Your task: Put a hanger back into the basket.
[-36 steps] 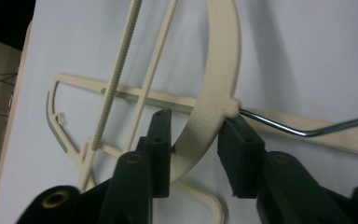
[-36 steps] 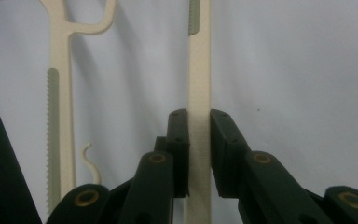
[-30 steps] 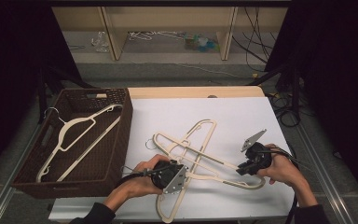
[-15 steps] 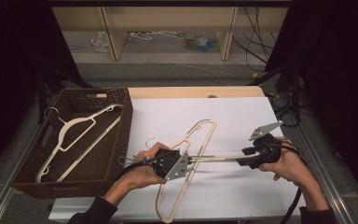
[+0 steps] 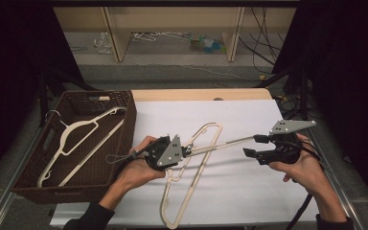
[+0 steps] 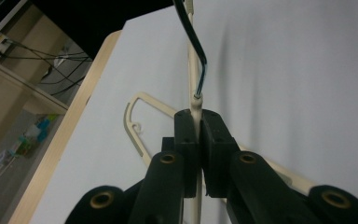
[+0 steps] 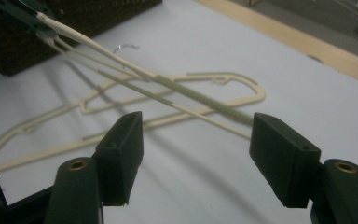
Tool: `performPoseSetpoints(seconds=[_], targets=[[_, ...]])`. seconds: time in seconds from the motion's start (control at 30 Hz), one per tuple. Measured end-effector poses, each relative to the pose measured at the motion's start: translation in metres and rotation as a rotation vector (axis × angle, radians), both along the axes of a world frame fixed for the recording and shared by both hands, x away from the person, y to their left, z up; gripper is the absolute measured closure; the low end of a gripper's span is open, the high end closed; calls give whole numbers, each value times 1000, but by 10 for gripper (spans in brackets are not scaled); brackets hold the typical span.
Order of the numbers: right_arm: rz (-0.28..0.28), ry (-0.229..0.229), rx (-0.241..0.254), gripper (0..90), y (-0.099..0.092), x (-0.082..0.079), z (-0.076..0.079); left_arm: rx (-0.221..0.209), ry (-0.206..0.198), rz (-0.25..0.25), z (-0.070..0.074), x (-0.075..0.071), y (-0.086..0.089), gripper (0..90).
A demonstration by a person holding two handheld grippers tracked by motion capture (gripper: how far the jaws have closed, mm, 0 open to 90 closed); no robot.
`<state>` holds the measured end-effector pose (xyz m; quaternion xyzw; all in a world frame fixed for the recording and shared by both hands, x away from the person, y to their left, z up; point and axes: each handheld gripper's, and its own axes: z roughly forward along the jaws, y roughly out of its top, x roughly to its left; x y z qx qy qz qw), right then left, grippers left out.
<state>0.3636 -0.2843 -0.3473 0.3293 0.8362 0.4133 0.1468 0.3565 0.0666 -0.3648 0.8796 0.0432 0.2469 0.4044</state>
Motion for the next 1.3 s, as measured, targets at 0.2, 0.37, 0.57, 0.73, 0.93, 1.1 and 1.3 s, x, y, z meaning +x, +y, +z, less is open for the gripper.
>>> performPoseSetpoints(seconds=[0.2, 0.37, 0.57, 0.73, 0.93, 1.1, 1.3], targets=[[-33, -77, 52, 307, 5, -11, 8, -122, 122, 84, 8, 8, 15, 857], [-37, -127, 63, 300, 10, -20, 9, -235, 202, 153, 13, 12, 28, 857], [21, -104, 52, 294, 19, -27, -7, -329, 261, 224, 27, 12, 46, 858], [41, -71, 54, 277, 22, -31, -29, -414, 304, 238, 37, 8, 58, 858], [29, -80, 81, 259, 23, -38, -48, -492, 339, 212, 51, 0, 68, 857], [47, -72, 71, 255, 27, -43, -59, -527, 358, 205, 67, -7, 78, 857], [73, -63, 46, 254, 31, -46, -64, -581, 373, 201, 87, -16, 94, 857]])
